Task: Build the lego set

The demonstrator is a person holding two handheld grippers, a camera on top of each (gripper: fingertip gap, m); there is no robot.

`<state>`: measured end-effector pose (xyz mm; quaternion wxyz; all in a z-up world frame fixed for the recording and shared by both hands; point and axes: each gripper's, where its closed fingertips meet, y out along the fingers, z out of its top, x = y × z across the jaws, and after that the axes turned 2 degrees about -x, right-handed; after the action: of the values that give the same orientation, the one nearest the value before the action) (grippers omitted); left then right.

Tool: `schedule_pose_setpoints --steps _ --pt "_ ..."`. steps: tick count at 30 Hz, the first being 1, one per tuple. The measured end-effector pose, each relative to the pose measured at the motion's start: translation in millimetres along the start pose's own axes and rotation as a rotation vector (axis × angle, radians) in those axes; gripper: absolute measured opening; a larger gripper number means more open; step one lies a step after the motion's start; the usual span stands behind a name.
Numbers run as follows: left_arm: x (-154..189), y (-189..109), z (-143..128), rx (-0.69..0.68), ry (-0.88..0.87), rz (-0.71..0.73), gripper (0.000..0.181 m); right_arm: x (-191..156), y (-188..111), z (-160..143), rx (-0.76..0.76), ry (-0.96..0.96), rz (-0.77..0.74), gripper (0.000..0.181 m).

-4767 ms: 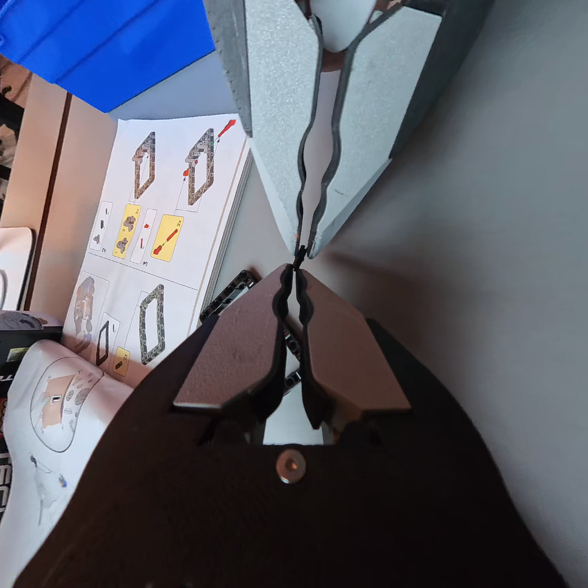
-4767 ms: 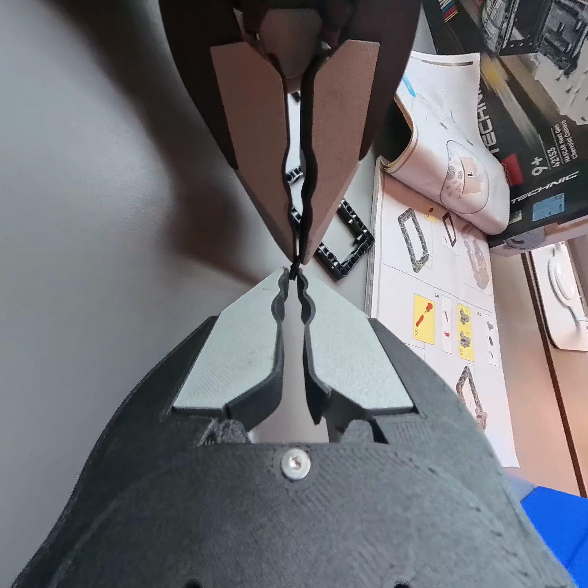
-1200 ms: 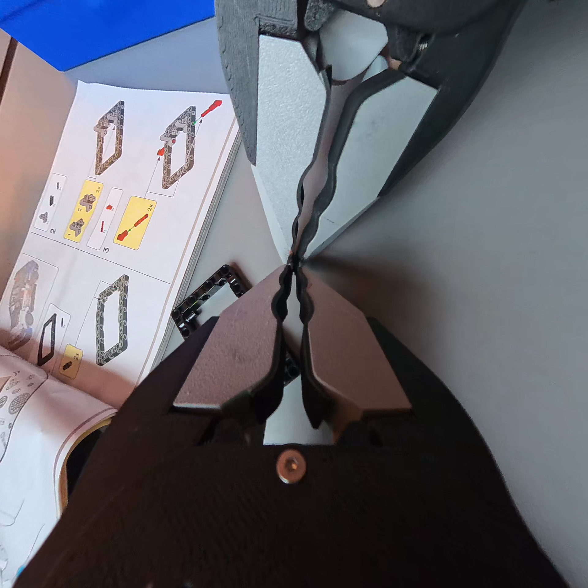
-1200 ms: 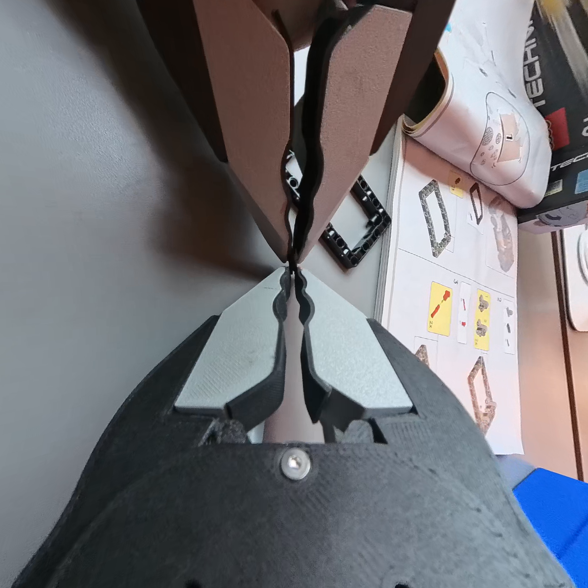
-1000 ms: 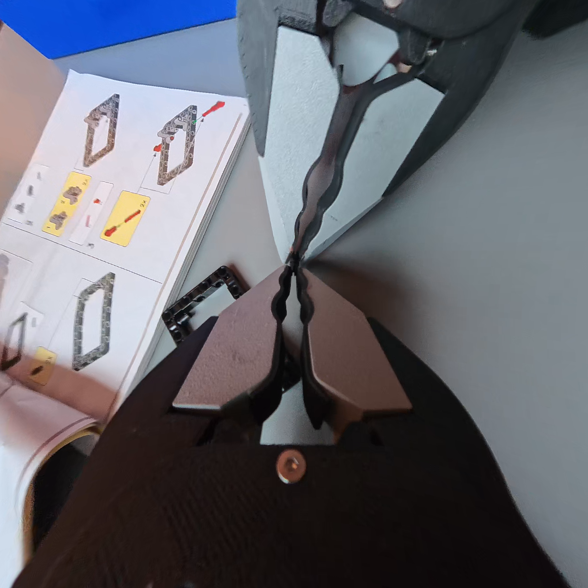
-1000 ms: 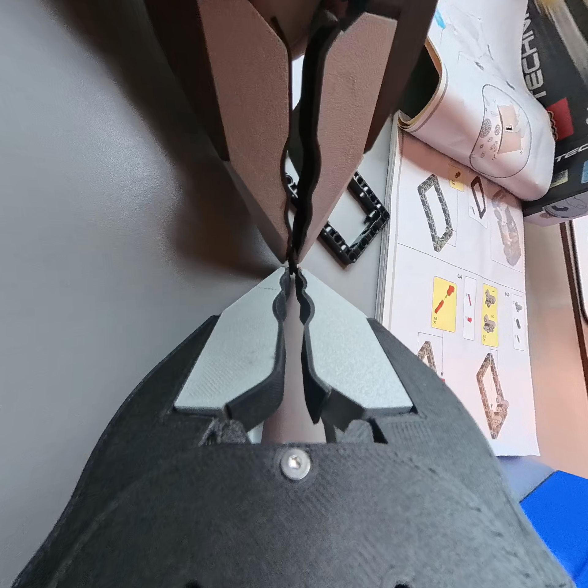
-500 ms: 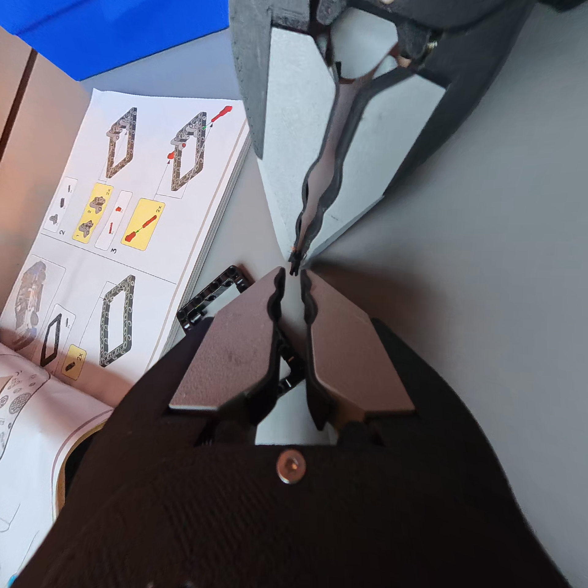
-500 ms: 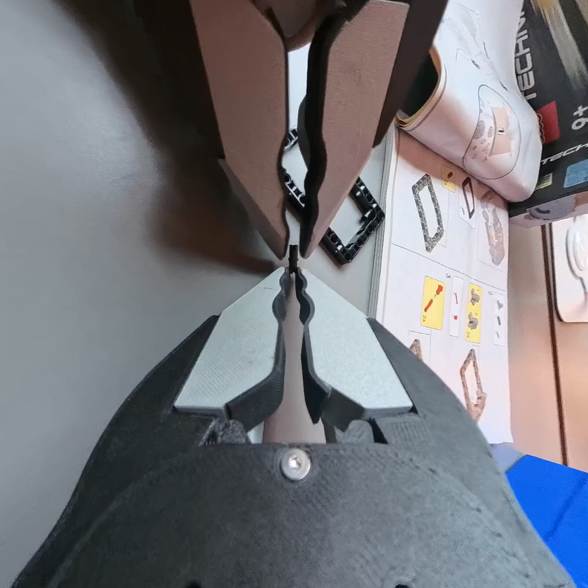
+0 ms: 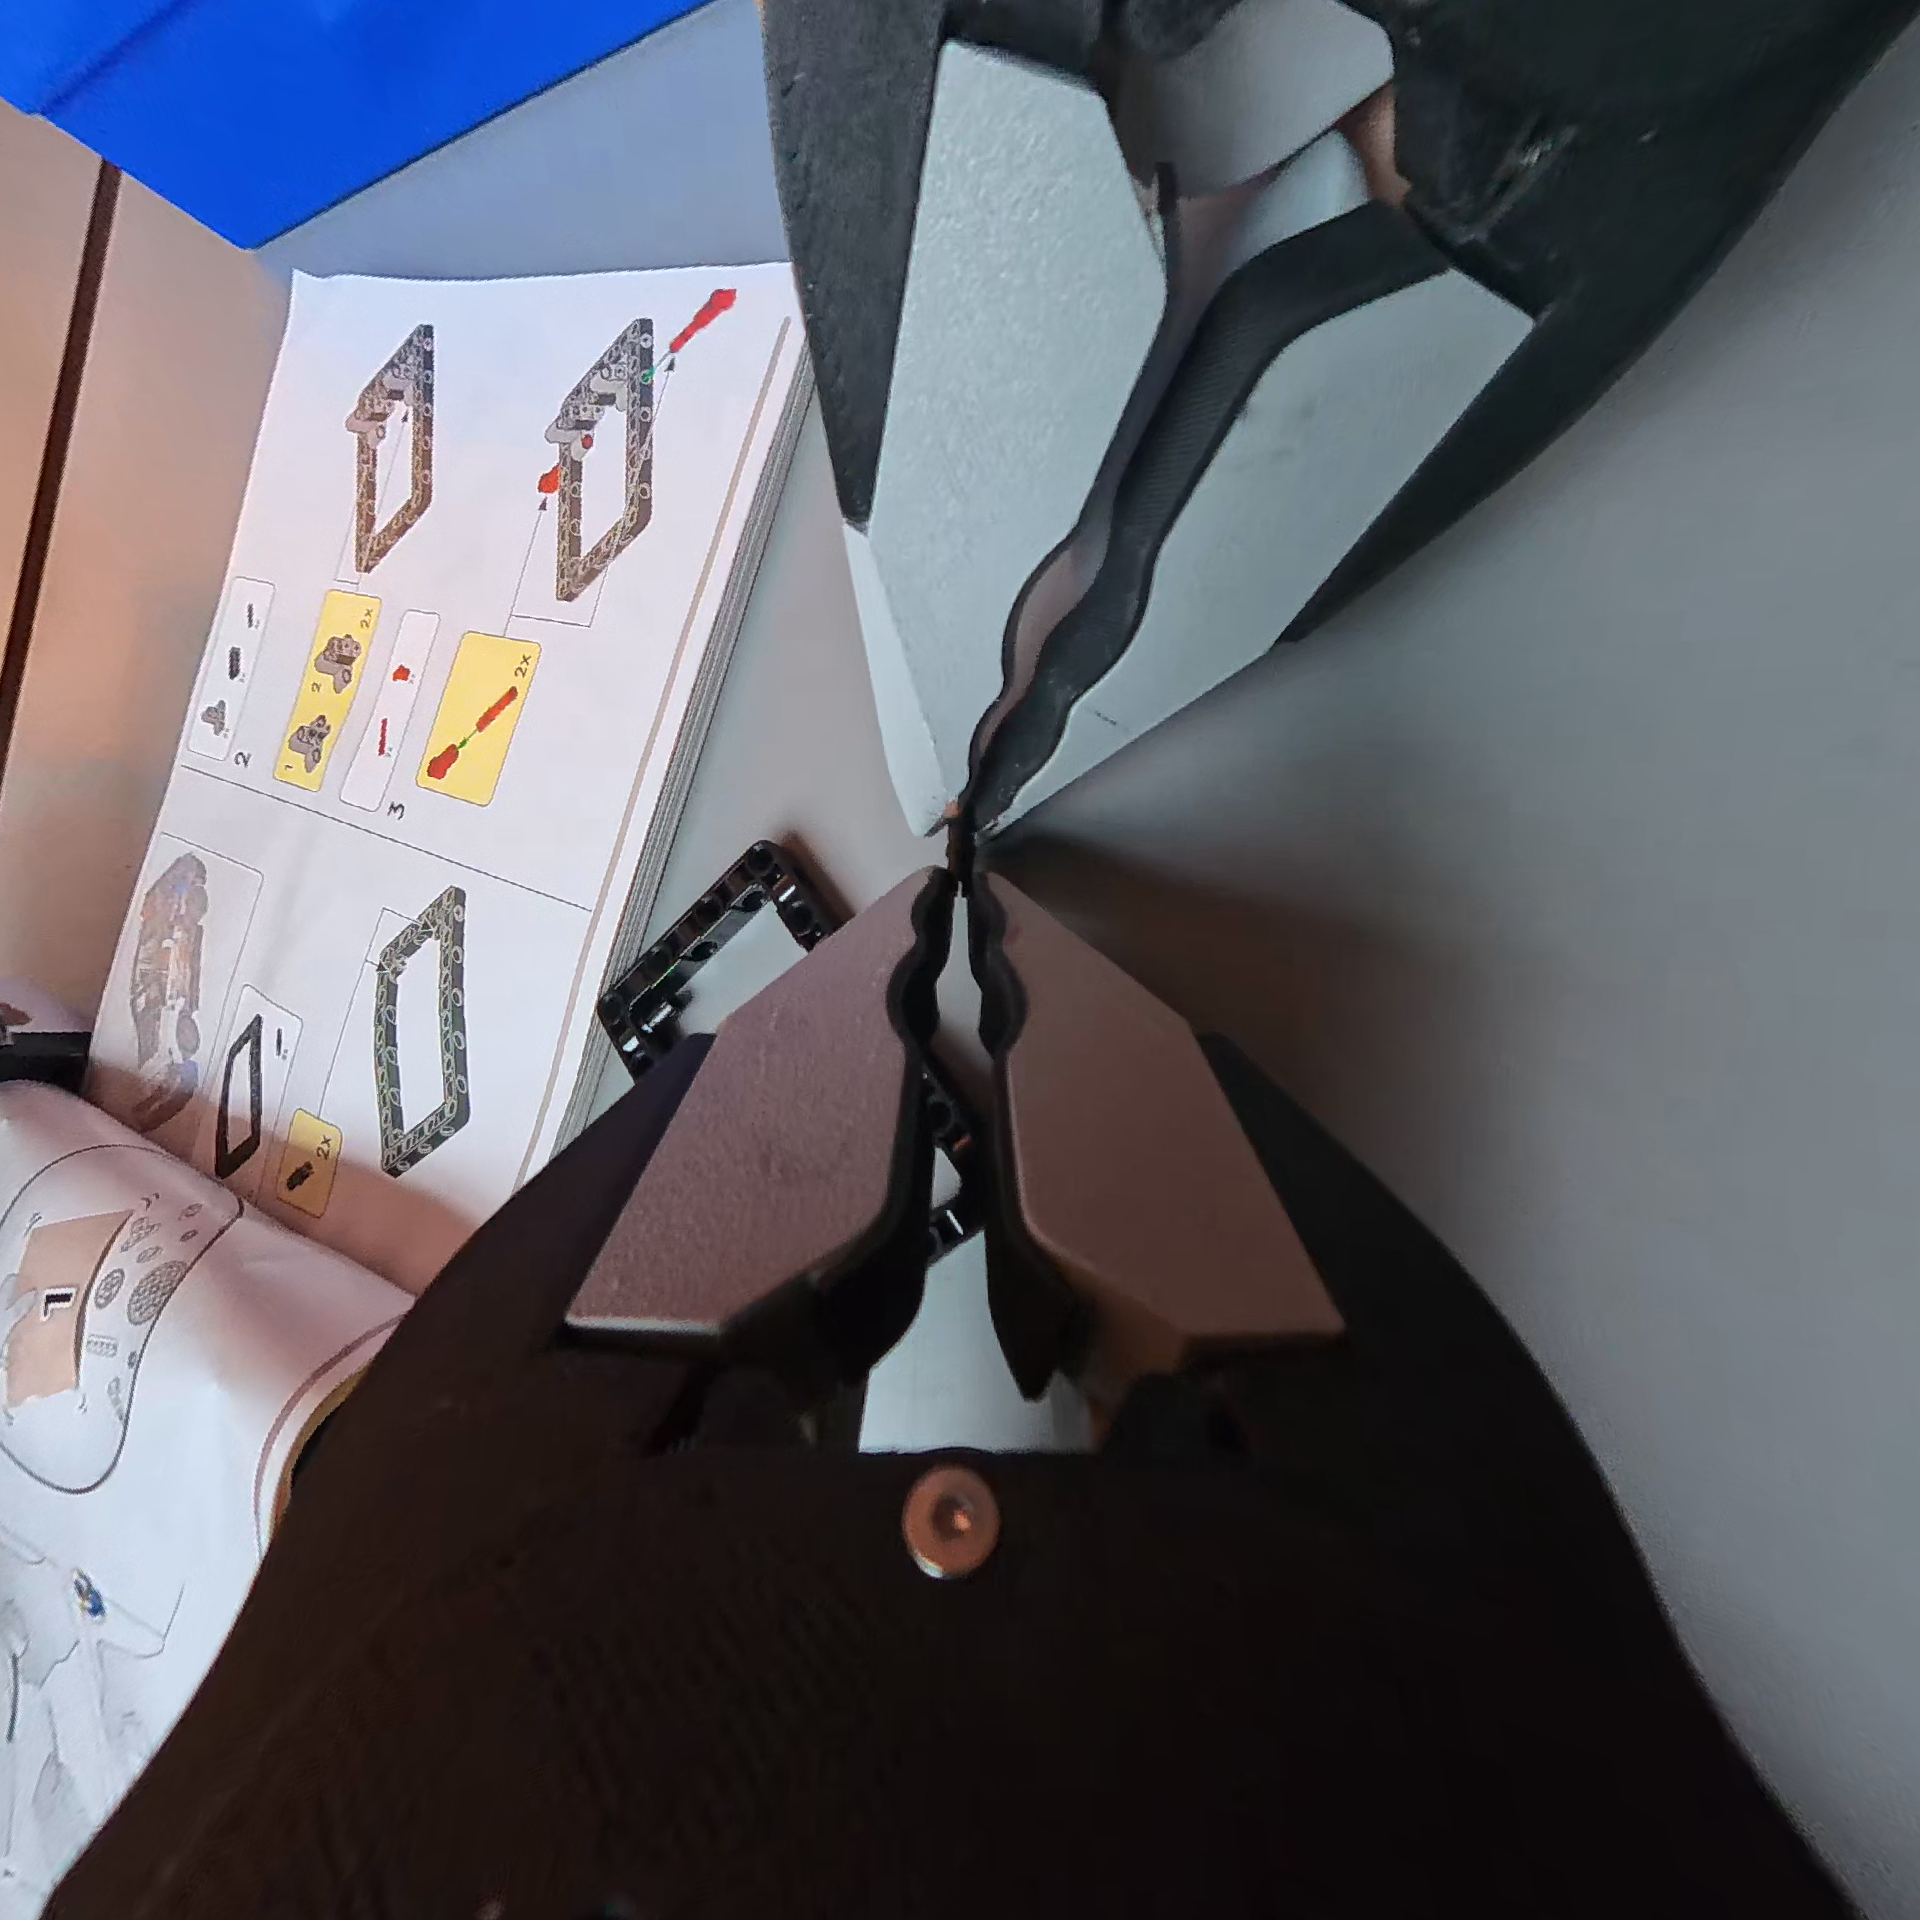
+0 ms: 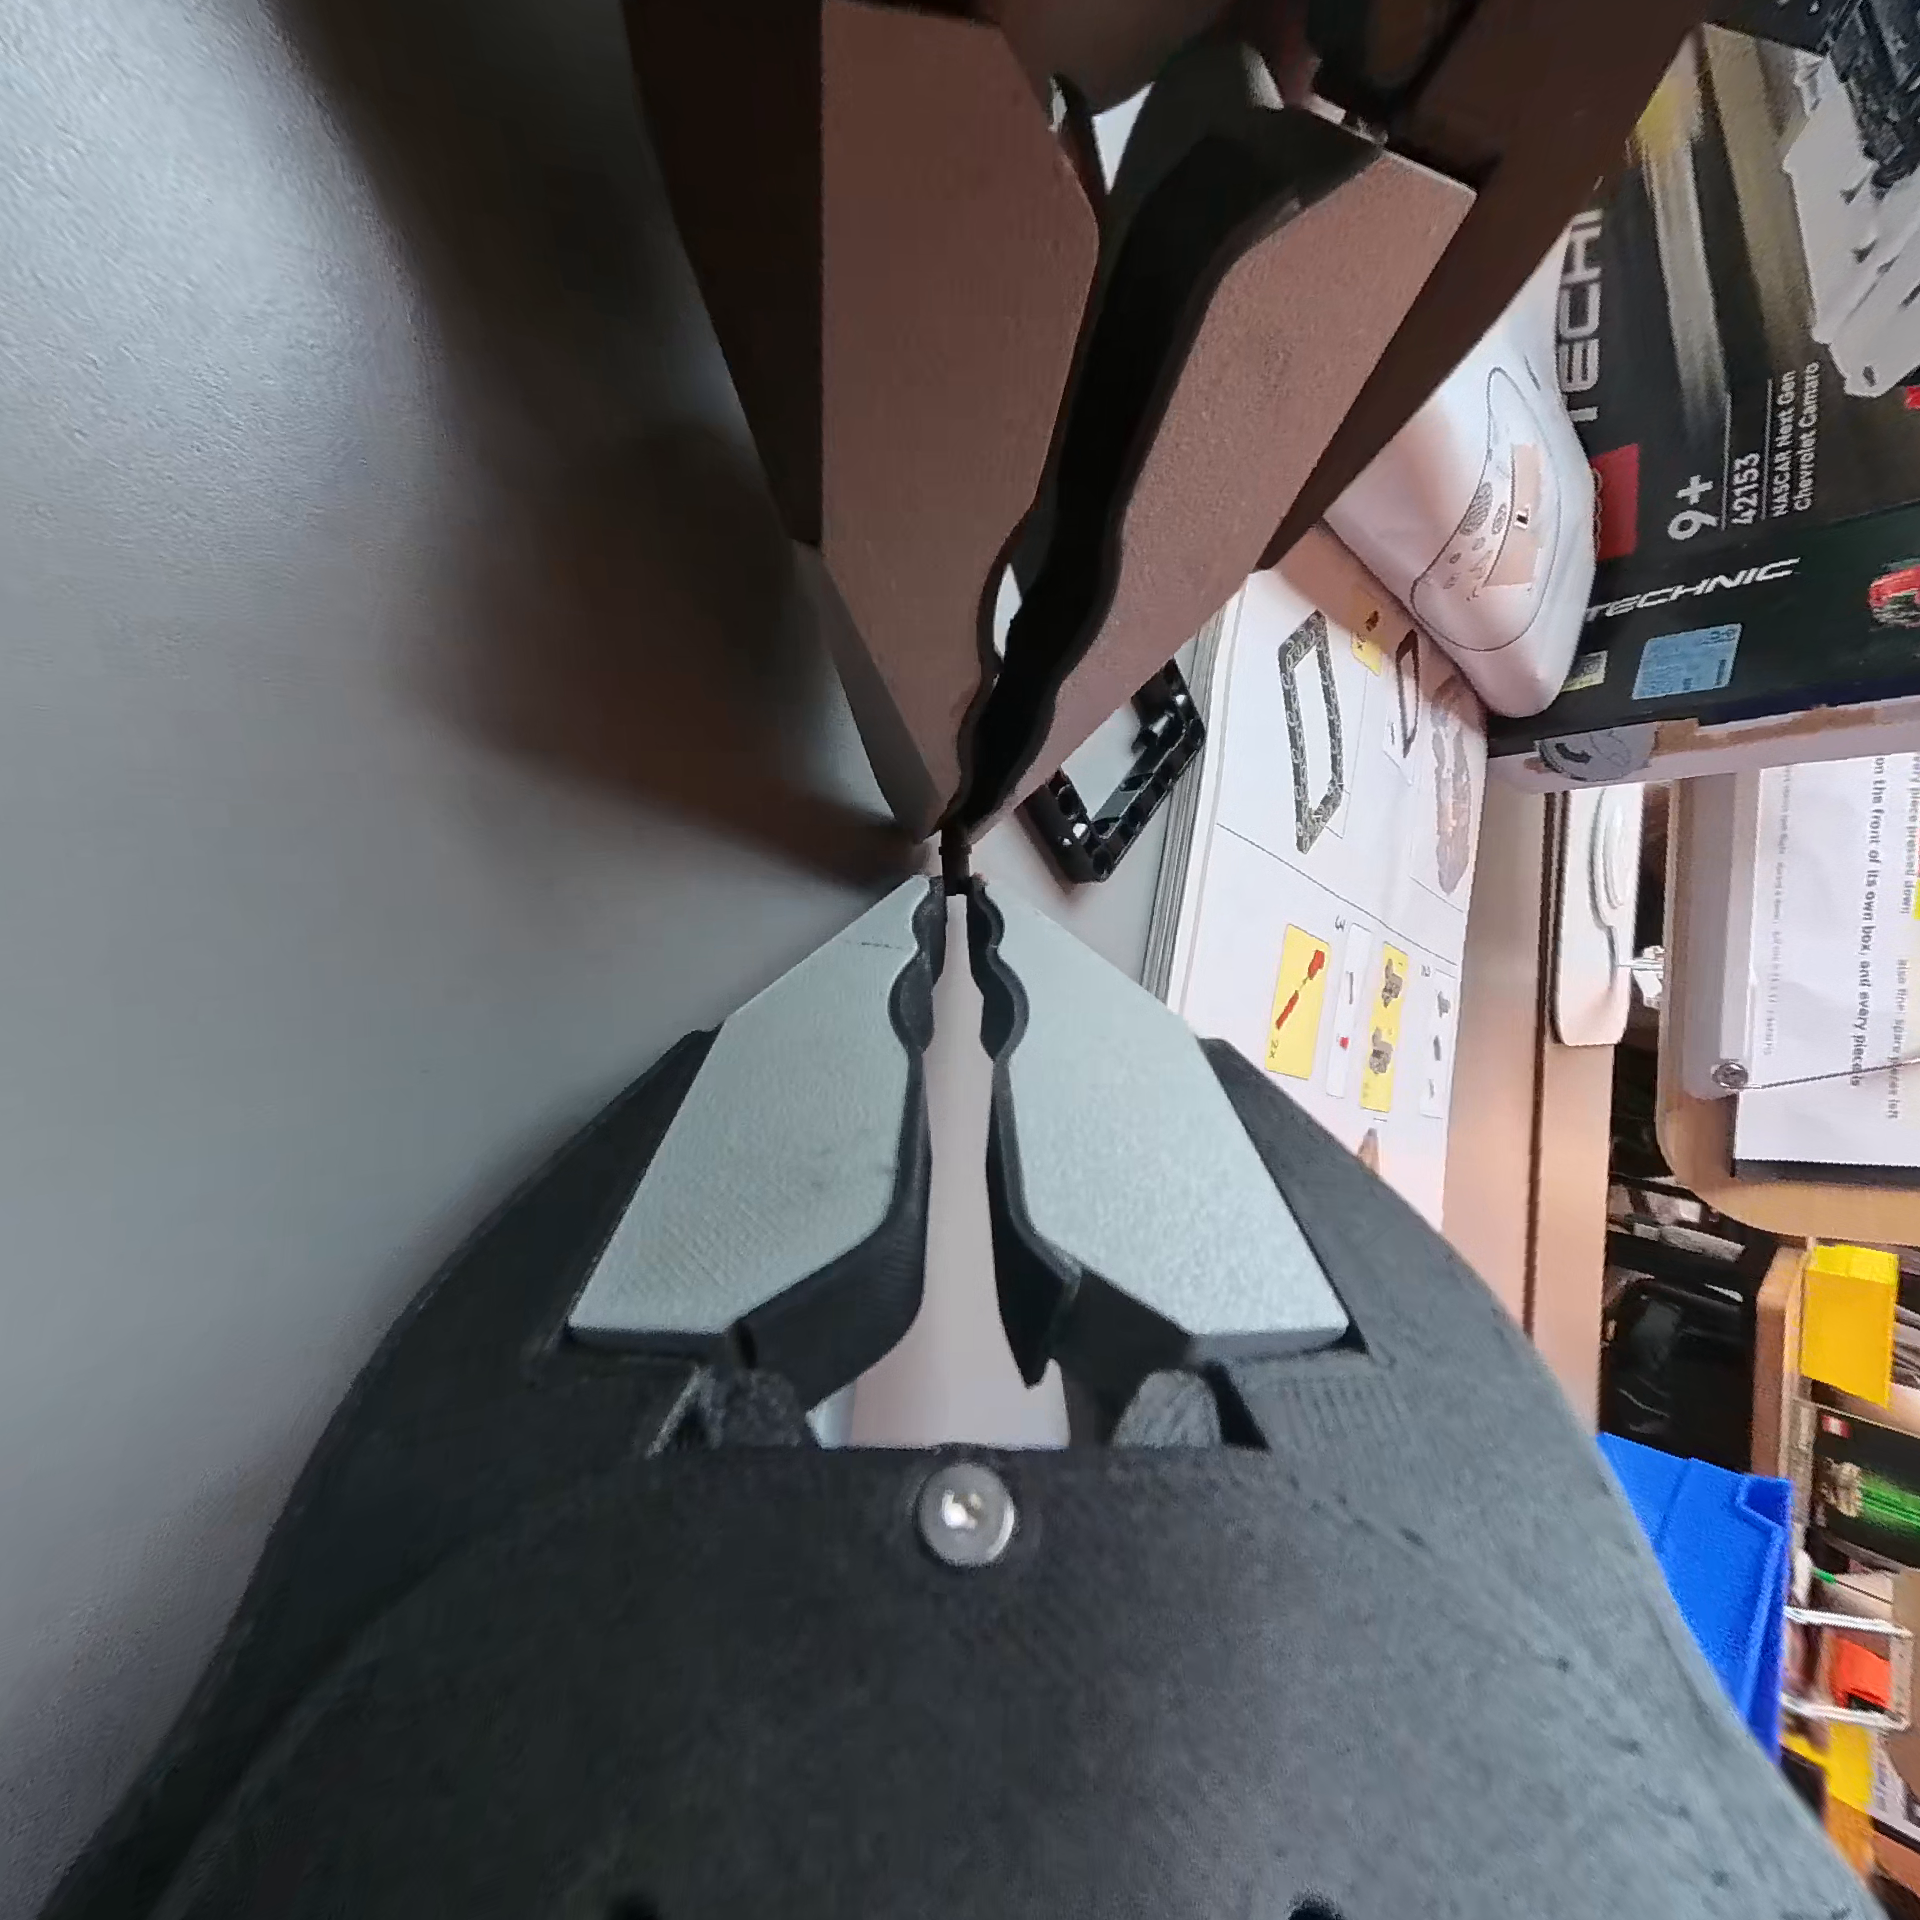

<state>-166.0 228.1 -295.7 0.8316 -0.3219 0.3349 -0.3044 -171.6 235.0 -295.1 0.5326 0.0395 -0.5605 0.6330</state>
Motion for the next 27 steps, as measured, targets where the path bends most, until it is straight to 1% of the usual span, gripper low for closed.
schedule_pose_setpoints --steps 8,12,18,20,22,24,26,27 --pt "1.1 0.2 0.4 -0.013 0.025 0.013 0.001 -2.1 -1.9 0.8 0.03 0.019 0.021 0.001" --pt "-0.7 1.4 1.1 -0.011 0.023 0.021 0.001 -0.2 -1.0 -1.0 0.02 -0.01 -0.008 0.001" --pt "0.4 1.8 2.7 -0.012 0.033 0.022 0.001 -1.4 -2.2 -3.1 0.014 -0.004 0.008 0.0" --pt "-0.9 1.0 1.2 -0.002 0.01 -0.003 0.002 -0.5 -0.6 -1.0 0.039 0.037 0.022 0.0" --pt "-4.0 -3.2 -0.2 0.002 -0.038 -0.032 0.001 2.8 1.1 4.3 0.102 0.09 0.03 0.0" --pt "-6.8 -8.7 0.7 0.025 -0.051 -0.05 0.002 6.7 0.1 9.3 0.164 0.144 0.036 0.003" --pt "-17.1 -15.1 -5.9 0.002 -0.035 -0.016 0.001 14.0 0.3 0.8 0.143 0.202 0.03 0.007" --pt "-28.0 -18.5 -11.3 -0.015 -0.035 0.031 0.002 18.3 1.5 -7.5 0.117 0.235 0.022 0.009"
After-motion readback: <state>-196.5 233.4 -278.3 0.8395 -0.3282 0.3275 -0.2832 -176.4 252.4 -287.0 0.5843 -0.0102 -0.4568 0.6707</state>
